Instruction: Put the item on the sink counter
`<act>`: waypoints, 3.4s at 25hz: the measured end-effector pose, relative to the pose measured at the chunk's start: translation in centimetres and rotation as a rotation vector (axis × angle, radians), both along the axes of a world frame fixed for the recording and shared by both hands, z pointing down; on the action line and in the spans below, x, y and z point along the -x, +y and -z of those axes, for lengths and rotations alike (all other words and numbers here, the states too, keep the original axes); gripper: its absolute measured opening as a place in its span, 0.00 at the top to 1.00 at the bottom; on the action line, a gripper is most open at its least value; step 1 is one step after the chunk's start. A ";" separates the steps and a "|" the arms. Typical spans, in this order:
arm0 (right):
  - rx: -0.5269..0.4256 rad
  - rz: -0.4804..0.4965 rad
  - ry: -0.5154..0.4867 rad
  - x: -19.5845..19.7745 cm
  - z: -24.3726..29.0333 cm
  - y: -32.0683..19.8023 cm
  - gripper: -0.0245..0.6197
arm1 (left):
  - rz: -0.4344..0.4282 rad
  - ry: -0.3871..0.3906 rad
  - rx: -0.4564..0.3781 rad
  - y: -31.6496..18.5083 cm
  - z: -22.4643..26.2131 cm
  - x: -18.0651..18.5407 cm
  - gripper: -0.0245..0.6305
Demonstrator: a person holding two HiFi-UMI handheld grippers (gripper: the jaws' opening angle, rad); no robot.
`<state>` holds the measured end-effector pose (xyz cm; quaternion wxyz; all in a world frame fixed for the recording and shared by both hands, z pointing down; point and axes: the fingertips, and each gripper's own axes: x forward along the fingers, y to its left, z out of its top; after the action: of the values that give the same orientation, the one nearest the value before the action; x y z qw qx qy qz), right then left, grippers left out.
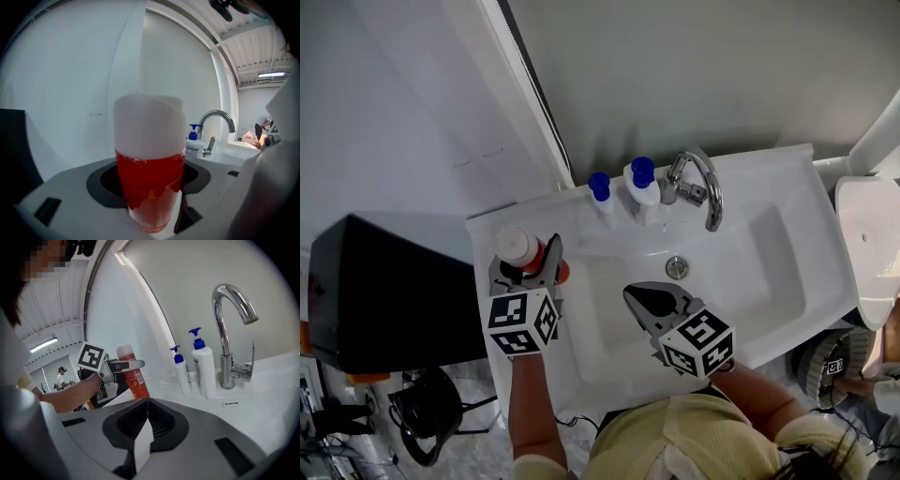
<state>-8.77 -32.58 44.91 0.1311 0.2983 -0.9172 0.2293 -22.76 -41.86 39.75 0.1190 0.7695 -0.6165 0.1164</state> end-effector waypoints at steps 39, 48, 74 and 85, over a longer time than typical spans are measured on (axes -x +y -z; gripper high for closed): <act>0.081 -0.017 0.006 0.0 -2.8 -2.0 0.93 | 0.037 -0.018 -0.086 -8.2 -3.0 1.5 0.48; 0.085 -0.008 0.005 0.0 -2.8 -1.9 0.93 | 0.028 -0.036 -0.103 -8.4 -3.2 1.1 0.48; 0.077 -0.008 0.016 0.1 -2.6 -1.2 0.93 | 0.041 -0.035 -0.180 -8.2 -3.0 1.3 0.45; 0.072 -0.003 0.021 -0.2 -2.4 -0.9 0.93 | 0.067 -0.030 -0.203 -7.9 -2.7 1.4 0.44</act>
<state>-8.58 -33.50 47.26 0.1510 0.2971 -0.9065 0.2591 -24.20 -49.75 42.45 0.0353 0.7549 -0.6520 0.0607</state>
